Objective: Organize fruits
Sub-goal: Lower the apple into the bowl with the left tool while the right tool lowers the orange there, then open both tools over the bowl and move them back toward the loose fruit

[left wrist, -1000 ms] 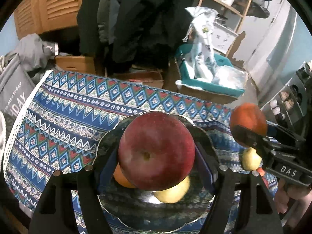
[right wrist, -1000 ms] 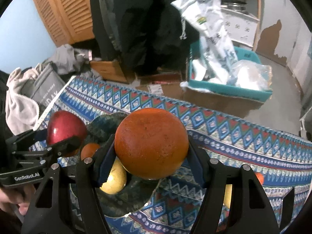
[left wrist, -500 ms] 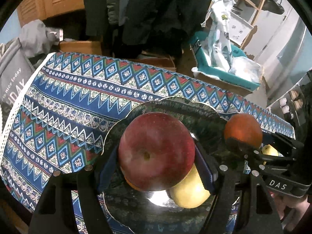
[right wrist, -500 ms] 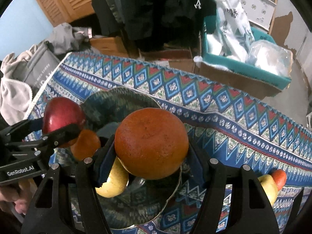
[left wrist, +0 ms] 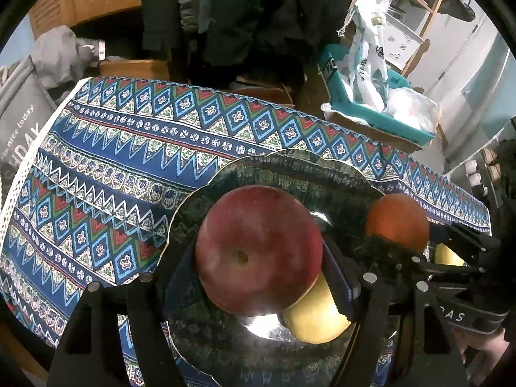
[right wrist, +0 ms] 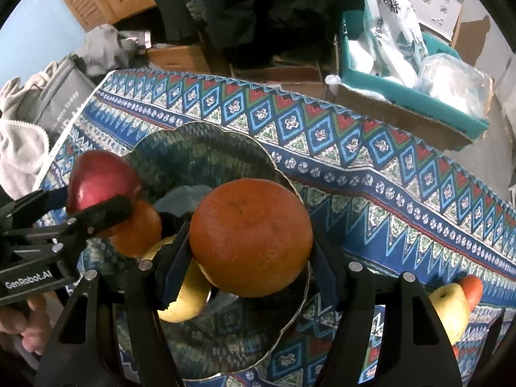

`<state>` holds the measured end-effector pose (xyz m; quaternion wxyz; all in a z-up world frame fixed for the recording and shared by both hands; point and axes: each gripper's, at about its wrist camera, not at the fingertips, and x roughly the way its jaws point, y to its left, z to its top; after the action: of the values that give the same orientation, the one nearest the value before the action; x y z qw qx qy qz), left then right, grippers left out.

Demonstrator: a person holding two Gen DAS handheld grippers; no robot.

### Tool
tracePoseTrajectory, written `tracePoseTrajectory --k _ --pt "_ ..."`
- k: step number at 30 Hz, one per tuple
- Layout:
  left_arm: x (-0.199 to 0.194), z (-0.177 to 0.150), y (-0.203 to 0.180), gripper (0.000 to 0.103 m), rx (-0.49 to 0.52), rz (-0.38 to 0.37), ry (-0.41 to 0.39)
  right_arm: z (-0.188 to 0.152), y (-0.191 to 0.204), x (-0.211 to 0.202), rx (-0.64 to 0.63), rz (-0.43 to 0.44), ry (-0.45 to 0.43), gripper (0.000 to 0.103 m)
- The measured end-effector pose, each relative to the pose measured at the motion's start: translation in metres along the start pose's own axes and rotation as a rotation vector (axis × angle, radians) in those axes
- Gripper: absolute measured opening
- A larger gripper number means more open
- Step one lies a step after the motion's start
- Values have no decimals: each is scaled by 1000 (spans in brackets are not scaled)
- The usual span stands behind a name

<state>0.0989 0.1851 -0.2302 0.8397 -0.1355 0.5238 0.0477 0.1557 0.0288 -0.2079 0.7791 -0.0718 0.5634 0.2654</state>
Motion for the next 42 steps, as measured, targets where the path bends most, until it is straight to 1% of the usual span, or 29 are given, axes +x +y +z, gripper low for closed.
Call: tracePoseTrajectory --k 7,12,17,22,26,31,39,42 --pt "-1 0 -2 76 -5 9 6 -3 -4 1 15 14 19 71" --pt "-5 -1 -3 76 -7 -4 1 2 -2 -16 11 22 -39 71" --pt "-15 -4 -8 79 1 -5 -13 5 -9 -31 35 -4 -73 71" --pt "-28 -8 -16 79 16 -12 -33 6 -17 -44 55 -33 -100 71" --pt "-43 -9 -27 81 52 -12 -59 6 -17 -62 45 -68 -133 71" --pt "-62 -12 -39 81 77 -29 -92 3 -14 -88 29 -102 -180 71" --pt "-92 -12 -51 81 89 -44 -137 -4 -17 -135 28 -138 -261 71" --pt "-102 -13 -56 84 93 -51 -153 -9 -20 -152 39 -146 -293 71"
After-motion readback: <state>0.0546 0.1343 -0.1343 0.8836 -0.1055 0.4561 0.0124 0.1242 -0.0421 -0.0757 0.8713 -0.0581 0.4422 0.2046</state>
